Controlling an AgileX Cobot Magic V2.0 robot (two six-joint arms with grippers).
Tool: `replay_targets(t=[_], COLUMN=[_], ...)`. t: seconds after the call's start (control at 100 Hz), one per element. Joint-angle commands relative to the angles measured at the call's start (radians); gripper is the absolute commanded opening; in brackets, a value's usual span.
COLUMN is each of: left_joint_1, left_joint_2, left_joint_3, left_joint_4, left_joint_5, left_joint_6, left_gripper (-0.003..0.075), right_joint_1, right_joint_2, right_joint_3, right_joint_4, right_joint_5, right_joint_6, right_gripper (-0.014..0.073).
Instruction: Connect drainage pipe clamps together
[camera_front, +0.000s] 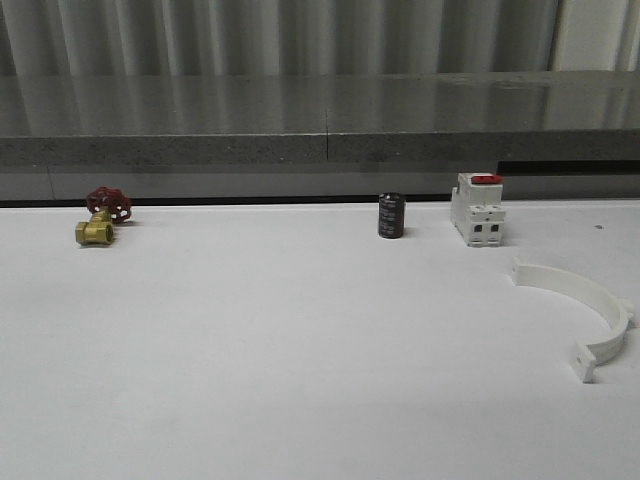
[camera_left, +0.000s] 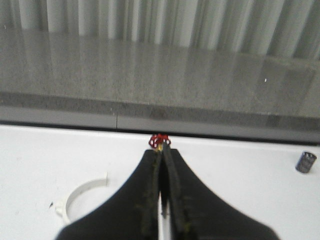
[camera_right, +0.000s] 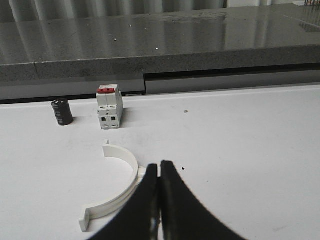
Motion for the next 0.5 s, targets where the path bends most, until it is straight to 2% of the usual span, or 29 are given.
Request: replay_targets(t=[0.0, 0.07, 0.21, 0.49], left_joint_1=[0.001, 0.001, 0.001, 0.001], left_joint_2=[0.117, 0.193, 0.309, 0.424], left_joint_3=[-0.145, -0.231, -0.339, -0.353], left_joint_4=[-0.008, -0.008, -0.006, -0.006], left_joint_5=[0.125, 0.233, 0.366, 0.44], left_joint_6=[0.0, 0.0, 0.0, 0.0], left_gripper=[-0.0021, -0.0021, -0.0021, -0.0021], right_joint_1=[-0.003, -0.003, -0.003, -0.003], right_joint_2=[-0.019, -0.019, -0.019, -0.019], right_joint_3=[-0.016, -0.016, -0.016, -0.016], right_joint_4=[-0.009, -0.009, -0.009, -0.009], right_joint_5=[-0.083, -0.083, -0.083, -0.083], right_joint_6=[-0.014, -0.014, -0.014, -0.014], right_gripper=[-0.0067, -0.0067, -0.0067, -0.0067])
